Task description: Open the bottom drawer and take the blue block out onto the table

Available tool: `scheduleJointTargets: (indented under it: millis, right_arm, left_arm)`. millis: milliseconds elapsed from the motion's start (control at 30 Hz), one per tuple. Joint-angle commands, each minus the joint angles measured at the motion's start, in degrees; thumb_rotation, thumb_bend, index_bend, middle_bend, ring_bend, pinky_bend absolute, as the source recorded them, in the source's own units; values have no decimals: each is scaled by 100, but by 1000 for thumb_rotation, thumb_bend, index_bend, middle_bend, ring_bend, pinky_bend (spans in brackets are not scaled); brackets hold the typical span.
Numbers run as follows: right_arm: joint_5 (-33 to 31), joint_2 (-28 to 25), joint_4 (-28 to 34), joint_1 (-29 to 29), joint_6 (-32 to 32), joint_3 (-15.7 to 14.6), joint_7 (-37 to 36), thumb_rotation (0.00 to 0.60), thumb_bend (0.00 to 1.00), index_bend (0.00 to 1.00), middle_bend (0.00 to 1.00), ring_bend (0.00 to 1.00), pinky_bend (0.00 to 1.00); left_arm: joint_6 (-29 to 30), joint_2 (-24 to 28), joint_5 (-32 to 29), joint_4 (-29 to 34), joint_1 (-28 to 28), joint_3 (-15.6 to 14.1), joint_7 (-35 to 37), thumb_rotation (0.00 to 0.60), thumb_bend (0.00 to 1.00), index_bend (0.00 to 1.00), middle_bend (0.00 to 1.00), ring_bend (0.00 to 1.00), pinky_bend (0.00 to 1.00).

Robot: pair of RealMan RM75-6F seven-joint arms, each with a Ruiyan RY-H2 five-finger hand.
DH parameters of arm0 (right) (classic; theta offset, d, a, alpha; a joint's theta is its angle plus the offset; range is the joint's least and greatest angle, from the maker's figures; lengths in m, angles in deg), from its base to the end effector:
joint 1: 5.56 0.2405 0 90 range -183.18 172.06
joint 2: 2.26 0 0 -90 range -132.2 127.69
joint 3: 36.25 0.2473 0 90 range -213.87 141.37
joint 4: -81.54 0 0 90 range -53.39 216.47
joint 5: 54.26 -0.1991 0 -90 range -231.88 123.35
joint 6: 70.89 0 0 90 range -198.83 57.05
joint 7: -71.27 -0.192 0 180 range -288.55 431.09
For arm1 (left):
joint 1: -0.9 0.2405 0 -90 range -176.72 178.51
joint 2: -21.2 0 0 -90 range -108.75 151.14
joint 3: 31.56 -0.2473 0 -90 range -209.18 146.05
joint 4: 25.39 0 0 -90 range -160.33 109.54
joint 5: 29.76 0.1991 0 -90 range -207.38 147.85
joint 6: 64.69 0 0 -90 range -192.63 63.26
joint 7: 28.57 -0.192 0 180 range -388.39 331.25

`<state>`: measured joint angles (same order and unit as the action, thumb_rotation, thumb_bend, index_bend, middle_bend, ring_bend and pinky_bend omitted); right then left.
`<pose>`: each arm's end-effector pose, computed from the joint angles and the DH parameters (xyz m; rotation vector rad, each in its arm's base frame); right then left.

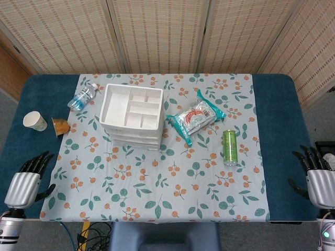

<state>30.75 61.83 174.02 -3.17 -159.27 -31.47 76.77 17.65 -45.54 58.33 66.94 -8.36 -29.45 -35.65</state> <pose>-0.3029 -0.2204 0.1825 1.3246 -0.7996 0.8502 -0.2746 0.2457 0.1371 -1.5232 -0.8171 -0.8880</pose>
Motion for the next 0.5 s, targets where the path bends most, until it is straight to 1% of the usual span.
scheduleJointTargets:
  millis: [33, 133, 200, 300, 333, 400, 467, 500]
  right_arm:
    - [10, -39, 28, 12, -15, 31, 19, 600, 264, 163, 91, 102, 216]
    - [24, -110, 89, 43, -22, 75, 66, 600, 264, 164, 91, 102, 216]
    - [31, -159, 137, 66, -19, 102, 113, 600, 264, 163, 91, 102, 216]
    - [23, -228, 212, 96, -6, 139, 180, 600, 264, 163, 91, 102, 216]
    - [17, -250, 243, 110, 0, 156, 204, 600, 264, 163, 91, 102, 216]
    - [14, -261, 288, 130, 18, 167, 234, 600, 264, 163, 95, 103, 216]
    - [23, -258, 326, 144, 45, 155, 276, 600, 264, 163, 101, 106, 216]
    - [25, -252, 334, 147, 50, 151, 292, 600, 264, 163, 103, 108, 215]
  left_arm:
    - [-63, 25, 231, -33, -153, 8, 251, 600, 244, 117, 116, 175, 233]
    - [-198, 65, 465, -74, -352, 11, 361, 600, 244, 127, 172, 249, 368]
    - [-339, 98, 604, -65, -520, 21, 439, 600, 245, 137, 240, 334, 499]
    - [-642, 111, 770, -52, -825, 28, 878, 600, 245, 148, 325, 432, 657]
    - [-839, 143, 813, -32, -973, 12, 1114, 600, 245, 151, 369, 481, 700]
    - [-1153, 214, 832, 34, -1192, 7, 1322, 600, 245, 160, 490, 592, 771]
    - [-1455, 231, 872, 99, -1437, 23, 1414, 600, 245, 178, 590, 672, 828]
    - [-1579, 212, 879, 116, -1539, 29, 1502, 600, 245, 186, 624, 700, 854]
